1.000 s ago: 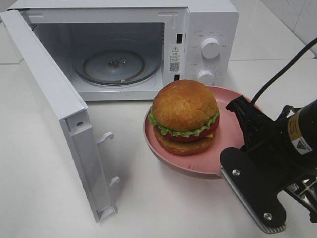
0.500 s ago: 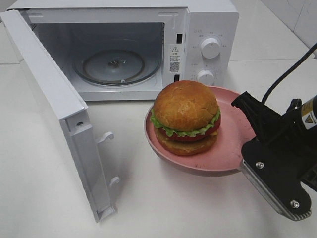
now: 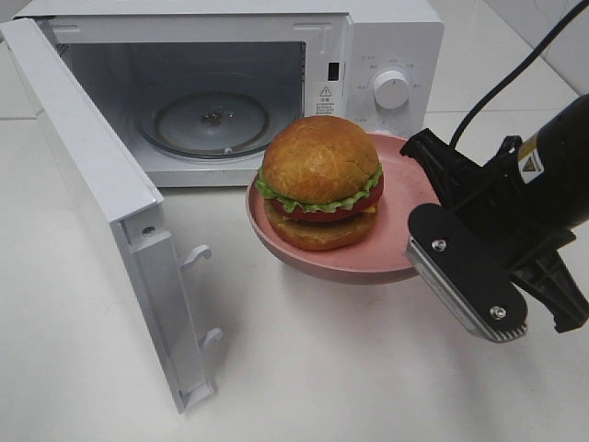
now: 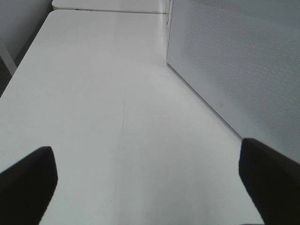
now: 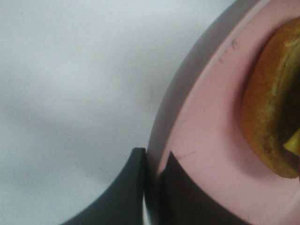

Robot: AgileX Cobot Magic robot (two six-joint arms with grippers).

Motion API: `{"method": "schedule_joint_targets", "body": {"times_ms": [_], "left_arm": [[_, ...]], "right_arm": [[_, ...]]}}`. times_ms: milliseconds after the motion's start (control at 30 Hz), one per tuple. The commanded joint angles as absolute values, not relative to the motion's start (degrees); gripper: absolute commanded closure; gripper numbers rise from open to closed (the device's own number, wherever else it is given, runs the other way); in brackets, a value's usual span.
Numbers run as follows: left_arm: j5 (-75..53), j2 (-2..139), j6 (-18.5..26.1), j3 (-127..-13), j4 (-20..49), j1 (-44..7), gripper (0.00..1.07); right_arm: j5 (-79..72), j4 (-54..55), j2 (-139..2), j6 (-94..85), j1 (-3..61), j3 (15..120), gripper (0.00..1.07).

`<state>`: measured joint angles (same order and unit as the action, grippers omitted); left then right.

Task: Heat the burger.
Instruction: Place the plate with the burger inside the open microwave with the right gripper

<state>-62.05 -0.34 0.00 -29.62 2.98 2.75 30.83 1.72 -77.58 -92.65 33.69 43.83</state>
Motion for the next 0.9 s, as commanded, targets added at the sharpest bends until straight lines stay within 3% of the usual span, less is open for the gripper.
{"method": "schedule_joint_targets", "body": {"times_ms": [33,900], "left_arm": [[-61.2,-1.4,0.0,-29.6,3.5,2.7,0.09],[-61.2,-1.4,0.0,-29.6,3.5,2.7,0.09]], "right_arm": [[28.1,5.6,-79.0,-94.3,33.5,46.9,1.07],[26.5,7.0,-93.5,-96.1,36.2,60.5,1.07]]}}
